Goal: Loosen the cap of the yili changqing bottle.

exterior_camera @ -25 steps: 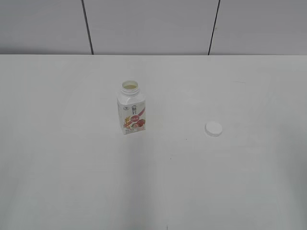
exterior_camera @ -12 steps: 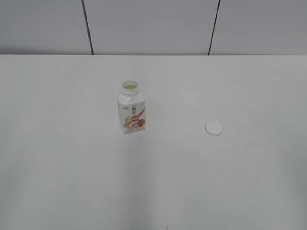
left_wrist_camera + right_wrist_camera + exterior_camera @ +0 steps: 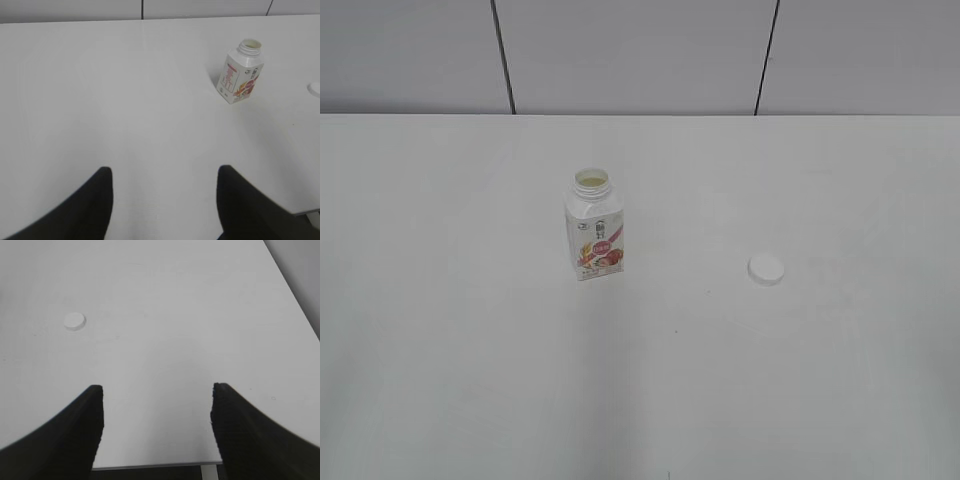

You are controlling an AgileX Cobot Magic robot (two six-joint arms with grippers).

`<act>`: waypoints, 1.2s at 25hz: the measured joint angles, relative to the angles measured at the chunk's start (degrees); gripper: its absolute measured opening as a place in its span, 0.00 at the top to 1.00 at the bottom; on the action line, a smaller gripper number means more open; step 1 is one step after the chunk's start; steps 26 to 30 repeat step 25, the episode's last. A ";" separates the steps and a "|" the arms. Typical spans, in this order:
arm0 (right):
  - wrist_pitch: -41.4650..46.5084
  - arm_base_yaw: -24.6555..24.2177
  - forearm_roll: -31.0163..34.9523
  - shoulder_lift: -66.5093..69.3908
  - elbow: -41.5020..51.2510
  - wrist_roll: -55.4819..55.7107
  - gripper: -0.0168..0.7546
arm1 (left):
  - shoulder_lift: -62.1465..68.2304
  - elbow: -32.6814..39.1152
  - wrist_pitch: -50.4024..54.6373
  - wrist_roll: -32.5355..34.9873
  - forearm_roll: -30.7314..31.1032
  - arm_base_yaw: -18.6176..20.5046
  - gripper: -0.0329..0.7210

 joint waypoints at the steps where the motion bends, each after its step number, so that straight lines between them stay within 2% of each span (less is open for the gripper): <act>1: 0.00 0.00 -0.01 0.00 0.00 0.00 0.29 | 0.00 0.00 -0.05 0.00 0.00 0.00 0.41; 30: 0.00 0.00 -0.01 0.00 0.00 -0.01 0.29 | 0.00 1.33 -2.12 0.05 0.00 0.00 0.41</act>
